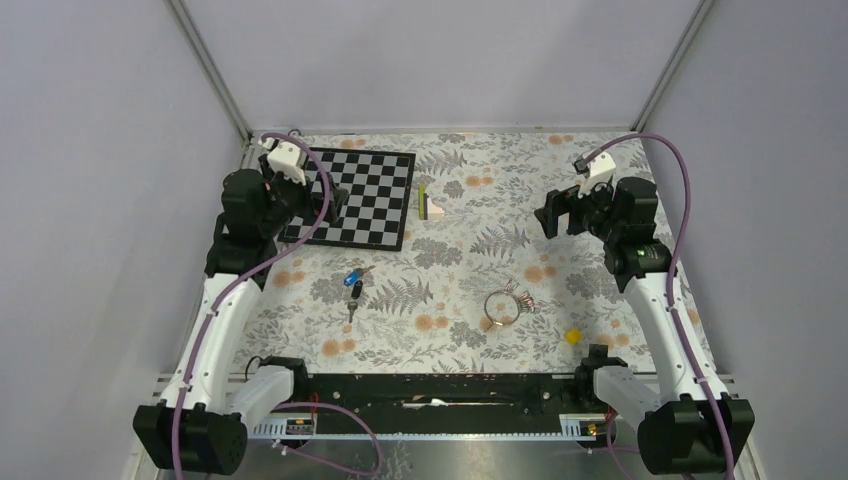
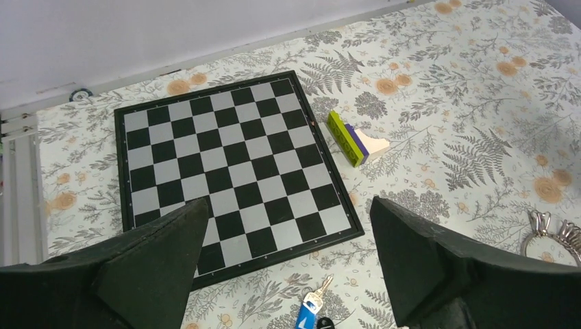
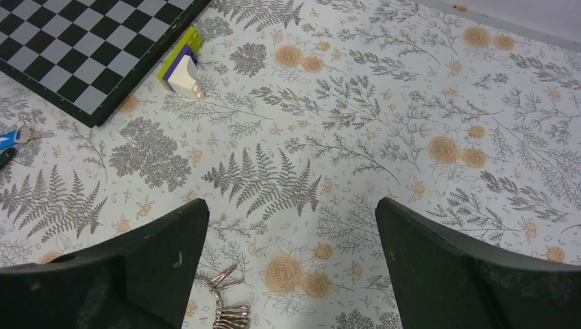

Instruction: Put the keys on the keyring

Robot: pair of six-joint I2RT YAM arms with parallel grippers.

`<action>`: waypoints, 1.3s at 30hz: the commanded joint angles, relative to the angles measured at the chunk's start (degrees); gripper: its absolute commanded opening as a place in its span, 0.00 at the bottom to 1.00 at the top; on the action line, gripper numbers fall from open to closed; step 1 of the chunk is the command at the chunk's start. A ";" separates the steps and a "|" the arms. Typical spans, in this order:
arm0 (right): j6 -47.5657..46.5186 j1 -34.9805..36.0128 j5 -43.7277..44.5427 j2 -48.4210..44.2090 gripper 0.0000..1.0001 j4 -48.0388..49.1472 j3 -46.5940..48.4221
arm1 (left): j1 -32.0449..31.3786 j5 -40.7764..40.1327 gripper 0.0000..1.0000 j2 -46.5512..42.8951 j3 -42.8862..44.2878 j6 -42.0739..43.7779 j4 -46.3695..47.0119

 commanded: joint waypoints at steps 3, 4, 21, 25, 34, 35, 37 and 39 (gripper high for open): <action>-2.25 -0.36 -0.98 0.11 0.99 0.25 -0.23 | 0.59 2.68 0.99 -0.50 -0.96 -0.77 1.88; -2.30 -0.44 -0.90 0.16 0.99 0.20 -0.22 | 0.74 2.89 0.99 -0.54 -1.21 -0.77 1.83; -5.20 -0.51 -2.18 2.05 0.99 -1.23 -0.51 | 2.08 8.07 0.99 2.68 0.75 4.92 -4.55; -6.95 -0.48 -3.50 4.48 0.99 -1.74 -1.09 | -1.31 4.41 0.99 5.25 2.88 11.53 -11.28; -11.91 0.28 -8.31 10.13 0.99 -7.51 -0.16 | -7.20 6.23 0.99 11.01 -0.77 11.64 -13.42; -12.32 1.51 -7.40 10.66 0.99 -8.42 0.11 | -7.20 7.28 0.99 11.53 -1.05 11.55 -13.38; -14.65 6.48 -2.44 11.28 0.99 -10.15 -0.79 | -7.20 6.47 0.99 12.08 -1.42 11.48 -13.15; -16.79 12.06 3.84 11.44 0.99 -10.28 -3.66 | -7.20 6.38 0.99 12.38 -1.85 11.42 -13.11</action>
